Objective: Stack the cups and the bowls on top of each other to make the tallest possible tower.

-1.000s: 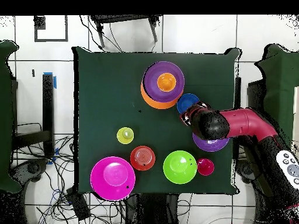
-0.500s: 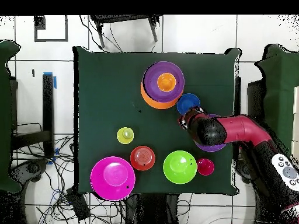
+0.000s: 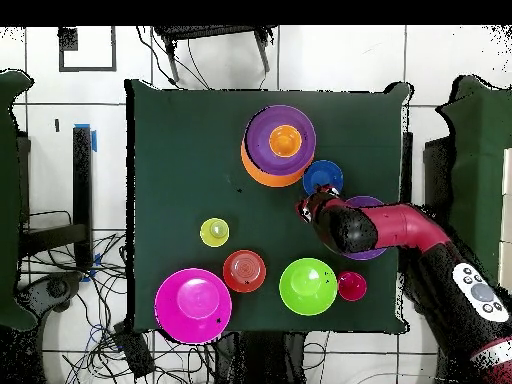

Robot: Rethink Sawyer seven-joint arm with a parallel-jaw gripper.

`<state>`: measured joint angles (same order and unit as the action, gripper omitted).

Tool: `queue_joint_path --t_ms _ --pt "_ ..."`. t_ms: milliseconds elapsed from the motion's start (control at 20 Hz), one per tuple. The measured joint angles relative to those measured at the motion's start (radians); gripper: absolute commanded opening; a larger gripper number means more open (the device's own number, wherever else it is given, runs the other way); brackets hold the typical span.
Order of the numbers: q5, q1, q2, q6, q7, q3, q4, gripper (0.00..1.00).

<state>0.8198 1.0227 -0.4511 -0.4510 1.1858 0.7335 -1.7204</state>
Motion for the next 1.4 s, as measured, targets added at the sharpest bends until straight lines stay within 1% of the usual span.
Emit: queue_joint_path --t_ms 250,400,550,700,900,950,1250,1400 --pt "0.042 -0.029 0.009 0.047 0.0 -0.046 0.0 1.0" --pt "0.088 -0.058 0.011 0.085 0.0 -0.09 0.0 1.0" --pt "0.114 -0.075 0.011 0.105 0.0 -0.124 0.0 1.0" --pt "0.13 -0.082 0.013 0.116 0.0 -0.146 0.0 1.0" --pt "0.133 -0.076 0.027 0.127 0.0 -0.174 0.002 1.0" --pt "0.133 -0.072 0.033 0.127 0.0 -0.177 0.002 0.0" --pt "0.117 -0.043 0.05 0.128 0.0 -0.164 0.002 0.0" --pt "0.11 -0.041 0.048 0.128 0.0 -0.165 0.002 0.0"
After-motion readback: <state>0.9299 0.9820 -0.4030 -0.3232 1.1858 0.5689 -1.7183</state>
